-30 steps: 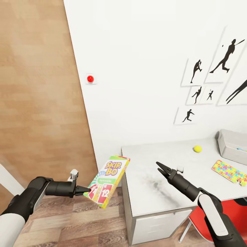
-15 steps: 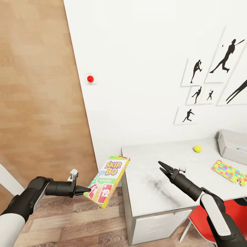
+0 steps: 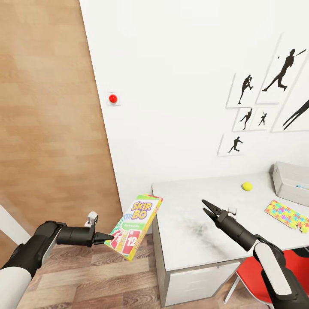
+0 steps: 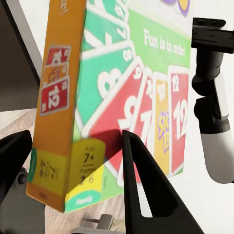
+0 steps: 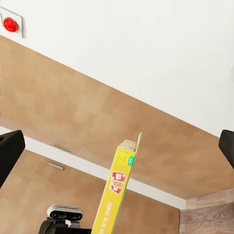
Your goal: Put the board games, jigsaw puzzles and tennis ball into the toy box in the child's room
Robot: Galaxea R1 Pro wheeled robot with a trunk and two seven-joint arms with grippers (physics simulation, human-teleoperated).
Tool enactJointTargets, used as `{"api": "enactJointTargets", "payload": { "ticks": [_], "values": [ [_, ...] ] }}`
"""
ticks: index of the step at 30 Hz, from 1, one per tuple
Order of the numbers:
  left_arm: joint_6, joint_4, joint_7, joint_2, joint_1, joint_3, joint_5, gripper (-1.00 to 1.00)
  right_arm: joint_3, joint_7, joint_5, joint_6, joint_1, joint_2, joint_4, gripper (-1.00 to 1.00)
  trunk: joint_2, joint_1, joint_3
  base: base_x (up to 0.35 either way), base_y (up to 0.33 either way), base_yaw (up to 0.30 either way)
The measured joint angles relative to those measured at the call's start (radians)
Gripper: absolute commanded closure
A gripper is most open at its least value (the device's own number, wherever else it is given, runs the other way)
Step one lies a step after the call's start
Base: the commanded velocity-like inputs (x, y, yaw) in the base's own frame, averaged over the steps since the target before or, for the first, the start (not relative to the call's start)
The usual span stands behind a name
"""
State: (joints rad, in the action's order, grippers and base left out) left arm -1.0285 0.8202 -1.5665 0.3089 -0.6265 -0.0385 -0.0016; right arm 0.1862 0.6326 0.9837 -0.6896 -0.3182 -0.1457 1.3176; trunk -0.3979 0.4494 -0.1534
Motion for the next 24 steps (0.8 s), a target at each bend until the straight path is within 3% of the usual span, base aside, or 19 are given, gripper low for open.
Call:
{"api": "enactJointTargets", "payload": {
  "ticks": [12,24],
  "values": [
    [0.0,0.0,0.0,0.001,0.0,0.0,0.0,1.0,-0.002,0.002,-0.007,0.001,0.0,0.004,0.003,-1.0,0.0,0.0,0.0,0.0,0.0,-0.004],
    [-0.001,0.0,0.0,0.004,0.0,0.0,0.002,1.0,-0.003,0.004,-0.009,0.002,0.0,0.005,0.005,-1.0,0.0,0.0,0.009,0.0,0.0,-0.144]
  ]
}}
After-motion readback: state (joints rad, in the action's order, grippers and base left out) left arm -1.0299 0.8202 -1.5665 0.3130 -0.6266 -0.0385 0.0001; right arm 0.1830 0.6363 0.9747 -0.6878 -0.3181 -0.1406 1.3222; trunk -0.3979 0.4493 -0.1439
